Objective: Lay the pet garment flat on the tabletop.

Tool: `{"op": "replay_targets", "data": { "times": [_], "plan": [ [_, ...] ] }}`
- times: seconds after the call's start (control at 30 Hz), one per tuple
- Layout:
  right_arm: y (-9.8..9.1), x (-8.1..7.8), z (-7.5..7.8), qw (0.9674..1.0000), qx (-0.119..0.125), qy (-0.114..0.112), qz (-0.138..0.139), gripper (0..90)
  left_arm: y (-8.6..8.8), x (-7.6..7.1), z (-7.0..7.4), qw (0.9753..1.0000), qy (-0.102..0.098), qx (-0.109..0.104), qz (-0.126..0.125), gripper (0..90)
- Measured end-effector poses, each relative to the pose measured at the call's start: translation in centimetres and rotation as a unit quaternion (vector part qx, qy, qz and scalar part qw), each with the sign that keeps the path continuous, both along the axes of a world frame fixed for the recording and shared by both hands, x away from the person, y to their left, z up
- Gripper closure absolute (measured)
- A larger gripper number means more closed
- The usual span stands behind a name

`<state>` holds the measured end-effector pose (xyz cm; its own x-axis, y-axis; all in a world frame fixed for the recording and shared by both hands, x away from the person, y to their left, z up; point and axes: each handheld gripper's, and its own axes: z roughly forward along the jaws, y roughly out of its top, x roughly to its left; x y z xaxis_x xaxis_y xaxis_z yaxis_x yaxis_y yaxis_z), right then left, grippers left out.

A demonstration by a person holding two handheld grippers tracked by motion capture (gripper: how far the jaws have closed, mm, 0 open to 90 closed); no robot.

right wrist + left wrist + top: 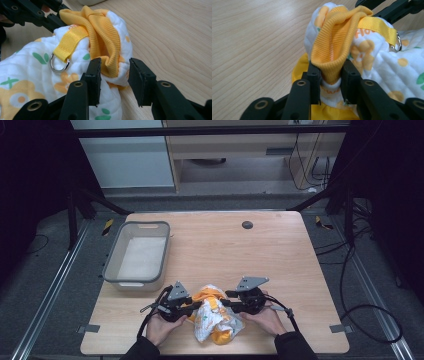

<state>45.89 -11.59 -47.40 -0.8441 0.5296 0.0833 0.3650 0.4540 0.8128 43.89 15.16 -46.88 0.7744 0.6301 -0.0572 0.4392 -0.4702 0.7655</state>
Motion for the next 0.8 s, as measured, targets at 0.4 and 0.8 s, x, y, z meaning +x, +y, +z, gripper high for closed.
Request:
{"op": "replay_targets", "data": {
  "times": [0.4, 0.8],
  "plan": [
    [0.3, 0.2, 0.1, 0.9998, -0.003, -0.009, -0.015, 82.2, -0.1, -0.1, 0.6, 0.9998, -0.012, -0.011, -0.013, 78.5],
    [-1.4, -0.2, 1.9, 0.9994, 0.019, -0.009, -0.028, 86.5, 0.0, -0.1, 1.7, 0.9994, -0.021, -0.029, -0.004, 78.3]
  ]
}}
